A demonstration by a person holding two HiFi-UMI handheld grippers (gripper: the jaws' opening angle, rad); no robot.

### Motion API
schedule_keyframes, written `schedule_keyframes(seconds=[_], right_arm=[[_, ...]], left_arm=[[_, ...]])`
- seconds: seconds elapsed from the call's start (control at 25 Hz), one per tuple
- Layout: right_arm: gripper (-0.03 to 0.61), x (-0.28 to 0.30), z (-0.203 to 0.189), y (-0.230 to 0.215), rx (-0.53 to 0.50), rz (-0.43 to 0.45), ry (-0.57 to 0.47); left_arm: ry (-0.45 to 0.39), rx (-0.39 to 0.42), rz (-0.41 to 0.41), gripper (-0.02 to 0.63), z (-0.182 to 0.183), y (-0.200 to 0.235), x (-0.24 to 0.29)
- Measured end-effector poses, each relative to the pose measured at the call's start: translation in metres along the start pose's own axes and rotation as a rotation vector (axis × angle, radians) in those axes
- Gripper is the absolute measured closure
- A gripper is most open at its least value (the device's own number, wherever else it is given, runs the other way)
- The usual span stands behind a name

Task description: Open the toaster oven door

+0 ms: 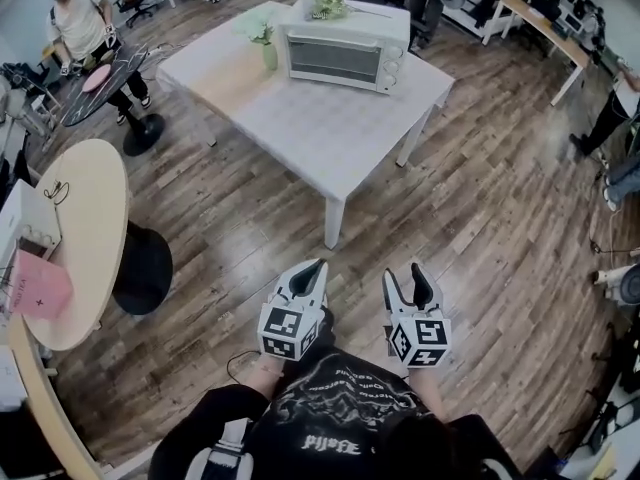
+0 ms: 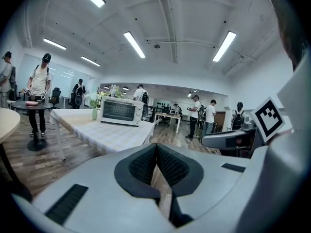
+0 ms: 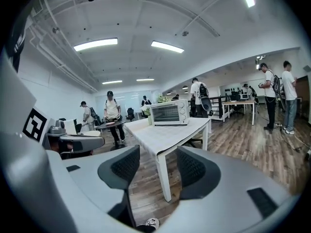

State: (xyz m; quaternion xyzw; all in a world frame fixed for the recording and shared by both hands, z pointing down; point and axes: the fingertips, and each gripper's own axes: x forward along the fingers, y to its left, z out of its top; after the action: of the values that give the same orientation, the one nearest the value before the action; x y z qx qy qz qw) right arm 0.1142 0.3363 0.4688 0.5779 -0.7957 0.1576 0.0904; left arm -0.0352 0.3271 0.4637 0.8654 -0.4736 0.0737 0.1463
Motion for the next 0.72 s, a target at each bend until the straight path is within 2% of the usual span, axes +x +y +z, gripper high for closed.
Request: schedule_keyframes(seconds=[0.12,0.4,0.72], right_arm=[[0.342,0.035,0.017,-0.006,-0.004,-0.009,0.005],[0.347,0.128,0.052,-0.016,-0.006,-0.014,-0.006],[0.347,0.205,0.066,-0.032,-0.012,-0.018,0.006]], left_arm=[[-0.006,-0.024,-0.006,0.594,0.018,0.029,0.034],[0.007,-0.022,-0.007,0.594,0.043,0.099,0.109],[-0.018,-0.011,-0.044,0.594,0.08,0.15,0.173]])
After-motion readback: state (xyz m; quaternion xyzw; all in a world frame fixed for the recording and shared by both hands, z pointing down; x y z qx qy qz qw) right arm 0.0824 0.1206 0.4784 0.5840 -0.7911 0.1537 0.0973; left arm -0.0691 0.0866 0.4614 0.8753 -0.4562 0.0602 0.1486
